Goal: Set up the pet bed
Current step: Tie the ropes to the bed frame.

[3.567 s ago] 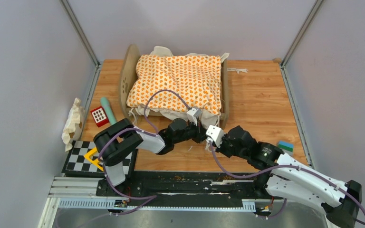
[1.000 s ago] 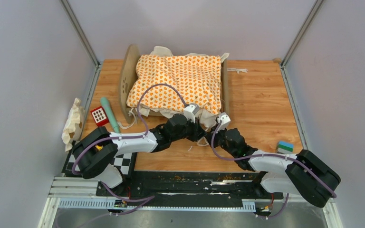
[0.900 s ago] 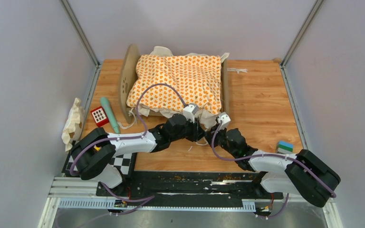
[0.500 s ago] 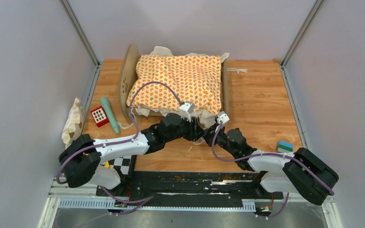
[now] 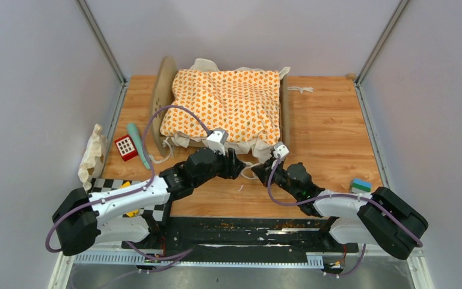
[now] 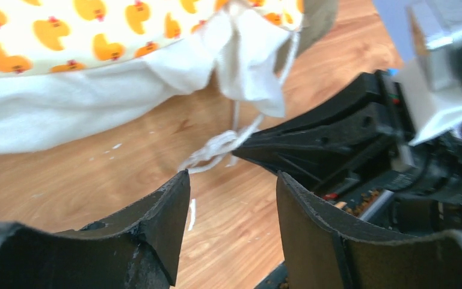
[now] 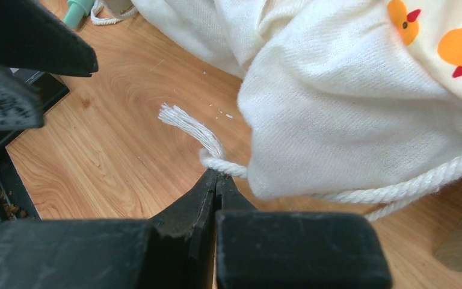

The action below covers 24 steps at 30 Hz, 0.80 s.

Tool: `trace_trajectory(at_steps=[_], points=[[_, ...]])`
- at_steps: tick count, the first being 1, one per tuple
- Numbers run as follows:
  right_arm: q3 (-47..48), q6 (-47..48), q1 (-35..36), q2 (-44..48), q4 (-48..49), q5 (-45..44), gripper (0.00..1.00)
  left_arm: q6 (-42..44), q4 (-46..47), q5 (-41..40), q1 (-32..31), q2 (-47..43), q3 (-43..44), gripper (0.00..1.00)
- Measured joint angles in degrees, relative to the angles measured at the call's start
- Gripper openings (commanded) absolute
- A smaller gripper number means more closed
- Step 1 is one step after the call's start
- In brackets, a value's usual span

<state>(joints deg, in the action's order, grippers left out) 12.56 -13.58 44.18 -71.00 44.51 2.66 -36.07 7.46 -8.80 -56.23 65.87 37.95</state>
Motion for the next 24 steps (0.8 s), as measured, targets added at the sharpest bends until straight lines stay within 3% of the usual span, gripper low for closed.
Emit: trace_trajectory(at_steps=[9, 24], points=[[0.0, 0.4, 0.0, 0.3, 0.0, 1.0, 0.00, -2.2, -3.6, -7.1, 1.0, 2.2, -0.1, 0.69], [0.0, 0.8, 0.0, 1.6, 0.0, 2.6, 0.00, -9.9, 6.2, -3.2, 2.9, 9.1, -0.9, 0.71]])
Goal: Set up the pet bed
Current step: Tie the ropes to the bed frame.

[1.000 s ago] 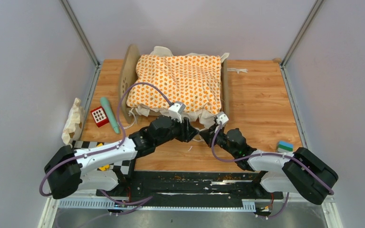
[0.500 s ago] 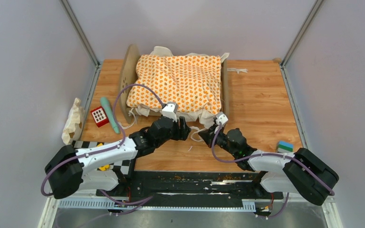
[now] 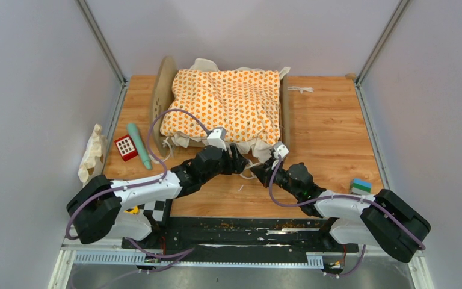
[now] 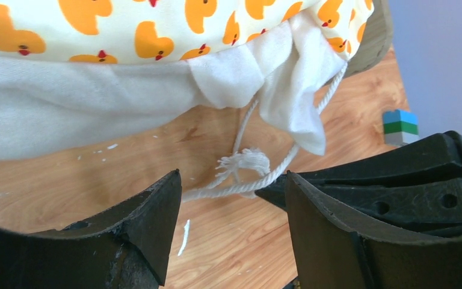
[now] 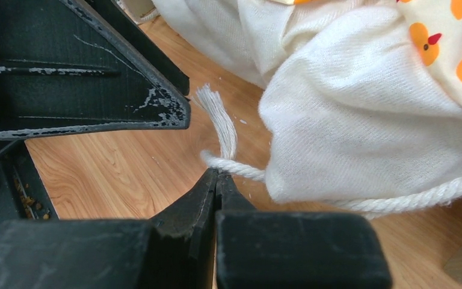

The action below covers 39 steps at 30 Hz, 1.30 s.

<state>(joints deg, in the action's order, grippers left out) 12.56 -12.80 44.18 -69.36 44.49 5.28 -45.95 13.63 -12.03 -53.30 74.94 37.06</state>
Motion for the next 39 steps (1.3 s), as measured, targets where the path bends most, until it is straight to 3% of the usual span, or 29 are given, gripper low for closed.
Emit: trace_trajectory(at_steps=[13, 39], points=[[0.0, 0.0, 0.0, 0.0, 0.0, 0.8, 0.00, -4.6, 7.7, 2.9, 0.0, 7.4, -0.5, 0.68], [-0.1, 0.3, 0.0, 1.0, -0.1, 0.9, 0.00, -10.3, 19.2, 3.0, 0.7, 10.6, -3.7, 0.58]])
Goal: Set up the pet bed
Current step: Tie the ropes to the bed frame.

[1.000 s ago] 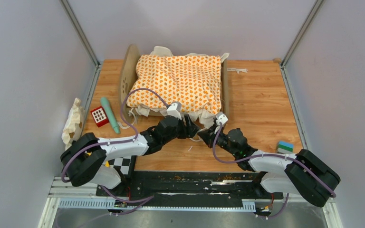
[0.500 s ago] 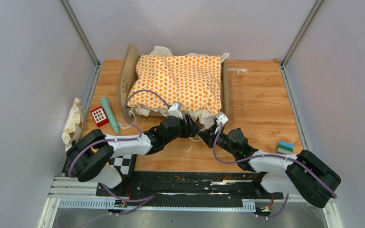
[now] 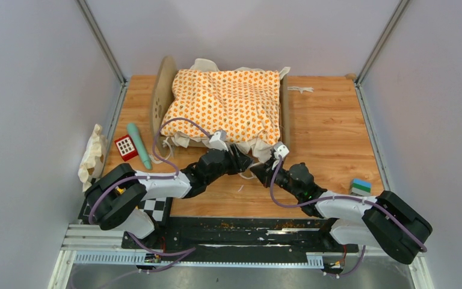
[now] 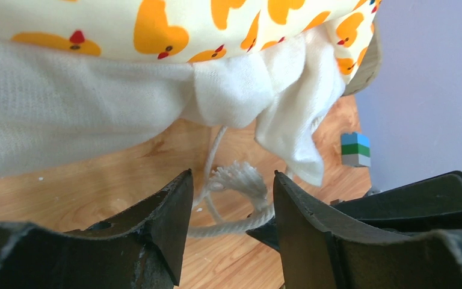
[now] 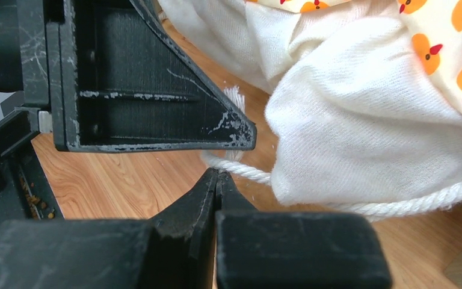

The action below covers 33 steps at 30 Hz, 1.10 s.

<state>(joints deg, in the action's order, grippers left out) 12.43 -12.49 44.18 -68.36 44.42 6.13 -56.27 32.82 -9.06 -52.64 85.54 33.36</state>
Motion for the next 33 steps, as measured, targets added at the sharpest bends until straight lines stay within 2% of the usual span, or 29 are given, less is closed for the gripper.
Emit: trace_trajectory(at_steps=[14, 16, 26, 27, 29, 32, 33], points=[[-0.1, 0.2, 0.0, 1.0, -0.5, 0.0, 0.00, -1.9, 5.9, 1.5, 0.6, 1.0, 0.0, 0.51], [-0.1, 0.2, 0.0, 1.1, -0.6, 0.0, 0.00, -2.1, 6.3, 2.0, 0.7, 1.8, 0.0, 0.45], [-0.4, 0.3, 0.0, 2.3, -1.6, 0.0, 0.00, -2.7, 8.9, 3.4, 0.8, 4.0, 0.0, 0.00], [-0.4, 0.4, 0.0, 2.4, -1.8, 0.0, 0.02, -2.7, 9.3, 3.6, 0.9, 4.1, 0.0, 0.00], [-0.4, 0.5, 0.0, 2.9, -2.6, -0.1, 0.14, -2.2, 10.3, 4.1, 1.0, 4.3, 0.0, 0.00], [-0.4, 0.5, 0.0, 5.2, -5.8, -0.8, 0.40, -1.4, 11.2, 4.5, 1.3, 4.3, 0.0, 0.00], [-0.2, 0.5, 0.0, 6.6, -8.0, -1.3, 0.46, -1.1, 11.4, 4.5, 1.4, 4.3, 0.0, 0.00]])
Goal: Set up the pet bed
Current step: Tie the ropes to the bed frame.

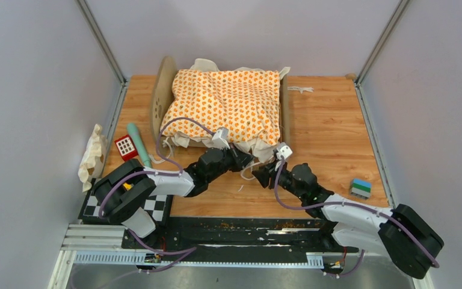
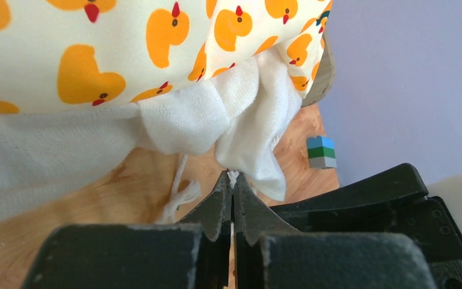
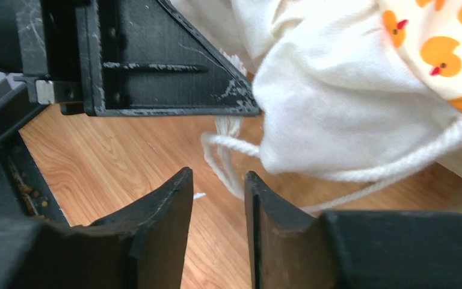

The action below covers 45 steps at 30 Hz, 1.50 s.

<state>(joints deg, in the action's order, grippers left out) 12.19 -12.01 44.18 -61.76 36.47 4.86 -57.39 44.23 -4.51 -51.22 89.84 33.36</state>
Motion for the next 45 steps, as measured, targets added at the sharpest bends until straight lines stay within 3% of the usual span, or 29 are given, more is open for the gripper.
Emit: trace_trajectory(at_steps=[2, 8, 17, 27, 41, 45], points=[[1.0, 0.0, 0.0, 2.8, -5.9, -1.4, 0.51, 0.5, 0.3, 0.0, 0.3, 0.0, 0.0, 0.00], [10.4, 1.4, 0.0, 7.6, -26.7, -7.1, 0.53, 2.3, 0.3, 0.2, 1.1, 0.0, -0.2, 0.00], [18.4, 5.4, 0.0, -2.2, -42.2, -9.5, 0.49, 4.9, -1.4, 1.4, 1.9, 0.3, -0.1, 0.00], [24.7, 6.1, 0.0, -18.5, -46.1, -11.7, 0.47, 7.4, -5.4, 3.2, 2.7, 1.8, 2.6, 0.00], [25.5, 8.7, -1.2, -21.8, -44.9, -11.6, 0.46, 7.9, -5.9, 4.1, 3.0, 2.3, 2.7, 0.00], [27.1, 9.4, -2.0, -23.7, -44.5, -9.7, 0.34, 7.9, -5.9, 4.1, 3.0, 2.3, 2.7, 0.00]])
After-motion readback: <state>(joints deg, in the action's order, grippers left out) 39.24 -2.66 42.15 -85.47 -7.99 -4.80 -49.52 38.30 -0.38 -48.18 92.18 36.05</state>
